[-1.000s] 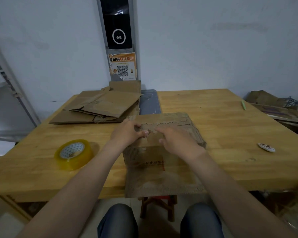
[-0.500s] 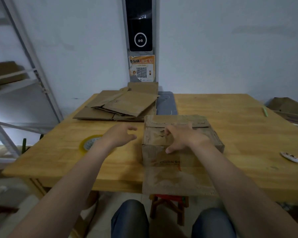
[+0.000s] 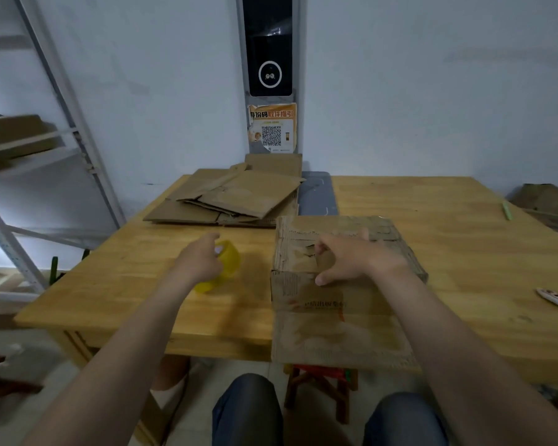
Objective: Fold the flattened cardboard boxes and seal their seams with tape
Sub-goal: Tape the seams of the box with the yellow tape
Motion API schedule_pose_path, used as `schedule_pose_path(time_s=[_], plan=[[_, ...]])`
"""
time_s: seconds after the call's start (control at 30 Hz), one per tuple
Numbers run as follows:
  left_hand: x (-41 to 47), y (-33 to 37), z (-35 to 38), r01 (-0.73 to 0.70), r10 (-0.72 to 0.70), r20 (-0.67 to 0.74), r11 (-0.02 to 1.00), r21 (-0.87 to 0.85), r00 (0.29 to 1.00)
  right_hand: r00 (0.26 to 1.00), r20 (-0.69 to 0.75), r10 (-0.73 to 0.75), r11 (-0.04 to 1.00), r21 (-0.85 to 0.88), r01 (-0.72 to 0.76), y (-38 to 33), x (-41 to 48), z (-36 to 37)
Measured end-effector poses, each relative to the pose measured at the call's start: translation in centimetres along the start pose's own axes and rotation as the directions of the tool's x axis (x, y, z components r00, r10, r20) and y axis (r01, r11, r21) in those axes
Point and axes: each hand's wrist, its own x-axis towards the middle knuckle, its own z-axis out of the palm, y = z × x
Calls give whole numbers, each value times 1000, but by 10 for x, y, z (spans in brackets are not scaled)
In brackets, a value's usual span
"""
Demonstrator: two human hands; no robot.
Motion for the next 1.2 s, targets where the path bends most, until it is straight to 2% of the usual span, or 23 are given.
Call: schedule_pose_path(time_s=[0.1,0.2,0.3,0.37,0.47,0.5,0.57,0.67,0.73,0.83,0.93,1.03,1.1,1.2], plan=[[-9,39,-20,-179,138,-139,917,-357,981,1000,15,-9,998,65,8,5,1,-3],[-16,85,-36,-366,277,-245,788,-496,929,1000,19,9,988,154,-12,7,-5,-4],[-16,125,-38,-444,336,-292,627,-641,895,1000,-21,22,958,285,-15,14,-6,2],[-14,143,-32,-380,320,-239,514,-769,917,994,-100,43,906,424,4,21,-2,7],[-8,158,-17,-153,274,-53,357,-921,960,950,-295,104,768,631,112,26,1,9],[-4,159,-9,-87,282,5,316,-945,960,927,-354,124,733,662,155,27,1,8],[4,158,6,7,299,93,277,-961,950,914,-389,117,743,644,179,30,2,6],[12,151,18,52,291,139,286,-957,946,937,-322,138,833,549,66,30,8,9],[18,145,20,-3,270,96,345,-938,958,930,-332,158,851,523,42,28,11,13],[26,139,17,-110,230,3,476,-873,973,902,-397,170,852,519,68,29,17,11],[28,136,14,-107,163,-23,529,-842,986,890,-429,156,847,521,103,26,17,3],[30,129,19,-255,186,-176,632,-731,966,895,-427,127,858,500,117,23,18,-2],[30,124,21,-349,219,-273,658,-667,937,903,-414,117,863,492,114,21,21,-4],[31,116,24,-382,216,-333,707,-595,918,904,-413,110,873,475,110,18,22,-7]])
